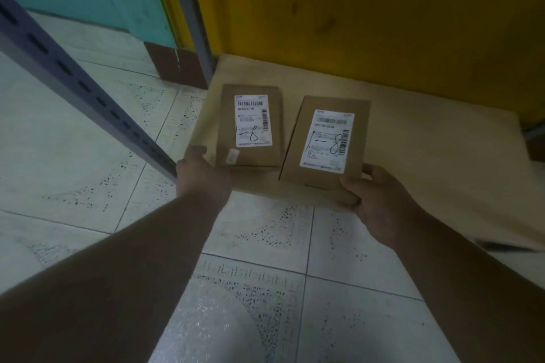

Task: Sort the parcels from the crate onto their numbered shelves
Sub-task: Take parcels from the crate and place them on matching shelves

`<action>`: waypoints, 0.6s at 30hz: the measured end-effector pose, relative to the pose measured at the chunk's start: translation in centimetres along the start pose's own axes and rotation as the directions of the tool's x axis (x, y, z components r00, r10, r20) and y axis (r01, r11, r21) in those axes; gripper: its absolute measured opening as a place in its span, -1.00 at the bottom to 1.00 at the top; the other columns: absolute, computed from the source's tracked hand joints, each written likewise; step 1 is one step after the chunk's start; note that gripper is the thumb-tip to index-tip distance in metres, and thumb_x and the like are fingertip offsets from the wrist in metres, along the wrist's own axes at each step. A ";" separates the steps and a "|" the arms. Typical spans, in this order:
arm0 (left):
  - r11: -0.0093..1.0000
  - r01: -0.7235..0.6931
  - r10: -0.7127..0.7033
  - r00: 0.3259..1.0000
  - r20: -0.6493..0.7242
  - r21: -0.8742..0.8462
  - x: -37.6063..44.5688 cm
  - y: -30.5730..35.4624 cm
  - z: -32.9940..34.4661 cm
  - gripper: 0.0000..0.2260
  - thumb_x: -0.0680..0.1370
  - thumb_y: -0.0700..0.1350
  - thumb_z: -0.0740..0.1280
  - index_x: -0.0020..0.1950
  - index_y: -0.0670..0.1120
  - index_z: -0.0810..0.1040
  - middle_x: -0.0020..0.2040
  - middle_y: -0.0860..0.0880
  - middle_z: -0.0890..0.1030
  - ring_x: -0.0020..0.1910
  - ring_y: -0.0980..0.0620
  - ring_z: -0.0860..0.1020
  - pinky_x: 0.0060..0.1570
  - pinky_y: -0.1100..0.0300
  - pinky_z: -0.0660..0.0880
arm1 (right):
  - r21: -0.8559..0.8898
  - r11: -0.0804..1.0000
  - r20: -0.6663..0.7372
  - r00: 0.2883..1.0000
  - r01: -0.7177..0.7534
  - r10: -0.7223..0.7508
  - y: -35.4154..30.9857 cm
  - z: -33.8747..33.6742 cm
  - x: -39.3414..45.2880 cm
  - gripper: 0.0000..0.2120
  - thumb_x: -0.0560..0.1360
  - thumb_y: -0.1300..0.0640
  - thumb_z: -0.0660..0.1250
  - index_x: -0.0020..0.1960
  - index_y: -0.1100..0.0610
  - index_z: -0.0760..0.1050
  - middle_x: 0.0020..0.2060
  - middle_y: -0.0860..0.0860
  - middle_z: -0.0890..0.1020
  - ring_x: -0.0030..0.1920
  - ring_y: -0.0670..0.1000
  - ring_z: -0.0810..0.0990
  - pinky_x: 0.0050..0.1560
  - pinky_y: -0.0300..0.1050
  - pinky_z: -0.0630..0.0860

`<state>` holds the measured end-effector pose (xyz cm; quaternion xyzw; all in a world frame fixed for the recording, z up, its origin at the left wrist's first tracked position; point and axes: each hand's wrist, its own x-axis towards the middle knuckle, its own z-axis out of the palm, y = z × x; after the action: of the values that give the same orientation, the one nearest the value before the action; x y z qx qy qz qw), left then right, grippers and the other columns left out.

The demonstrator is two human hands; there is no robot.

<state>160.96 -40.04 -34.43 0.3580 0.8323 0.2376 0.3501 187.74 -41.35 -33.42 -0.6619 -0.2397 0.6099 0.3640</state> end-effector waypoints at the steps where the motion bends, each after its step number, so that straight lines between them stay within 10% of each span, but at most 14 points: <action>1: 0.995 -0.085 0.085 0.996 0.011 0.050 -1.3 -0.3 0.0 -0.61 0.57 -0.08 0.32 0.39 0.00 0.38 0.32 -0.11 0.46 0.14 -0.17 0.52 -0.07 0.03 0.49 | -0.038 0.999 0.002 1.000 -0.009 0.009 0.1 0.0 0.4 -0.58 0.53 0.24 0.42 0.35 0.16 0.45 0.20 0.09 0.65 0.14 0.12 0.67 0.06 0.09 0.64; 7: 0.915 -0.342 0.284 0.923 0.260 0.216 -8.7 -4.1 1.3 -0.66 0.54 -0.11 0.37 0.29 0.01 0.42 0.17 0.04 0.50 0.02 0.04 0.55 0.03 0.06 0.57 | -0.447 0.893 -0.125 0.986 0.048 -0.115 0.1 1.3 3.2 -0.63 0.48 -0.01 0.48 0.23 0.06 0.56 0.08 -0.07 0.66 0.02 0.00 0.66 0.04 0.00 0.65; 12: 0.897 -0.370 0.280 0.899 0.336 0.241 -11.4 -6.4 1.8 -0.65 0.49 -0.21 0.34 0.24 0.07 0.43 0.13 0.13 0.48 -0.04 0.13 0.53 -0.17 0.26 0.46 | -0.918 0.397 -0.112 0.949 0.015 -0.293 -1.6 3.1 4.2 -0.61 0.56 -0.13 0.32 0.22 0.14 0.55 0.12 0.09 0.59 -0.01 0.11 0.60 -0.01 -0.02 0.60; 18: 0.898 -0.338 0.236 0.910 0.341 0.281 -14.2 -6.8 -1.2 -0.61 0.52 -0.20 0.36 0.30 0.07 0.42 0.15 0.05 0.50 0.01 0.07 0.53 -0.05 0.12 0.57 | -0.975 0.058 0.184 0.925 0.215 -0.332 -2.0 3.7 -4.7 -0.56 0.56 -0.02 0.31 0.37 0.15 0.40 0.24 0.17 0.43 0.21 0.18 0.47 0.19 0.06 0.51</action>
<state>164.23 -55.30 -32.24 0.5636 0.7352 0.0861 0.3666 183.67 -42.94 -28.89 -0.7026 -0.6851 0.1865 -0.0470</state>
